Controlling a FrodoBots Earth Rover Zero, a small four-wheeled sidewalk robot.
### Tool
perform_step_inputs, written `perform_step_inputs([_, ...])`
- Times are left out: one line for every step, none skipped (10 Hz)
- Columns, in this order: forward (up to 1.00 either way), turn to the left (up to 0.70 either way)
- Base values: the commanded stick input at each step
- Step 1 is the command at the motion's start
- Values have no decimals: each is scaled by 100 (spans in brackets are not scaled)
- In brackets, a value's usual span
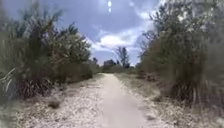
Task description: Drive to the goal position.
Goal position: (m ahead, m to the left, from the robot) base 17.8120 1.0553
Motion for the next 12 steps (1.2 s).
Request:
perform_step_inputs([50, 0])
perform_step_inputs([50, 0])
perform_step_inputs([50, 0])
perform_step_inputs([50, 0])
perform_step_inputs([50, 0])
perform_step_inputs([50, 0])
perform_step_inputs([50, 0])
perform_step_inputs([50, 0])
perform_step_inputs([50, 0])
perform_step_inputs([50, 0])
perform_step_inputs([50, 0])
perform_step_inputs([50, 0])
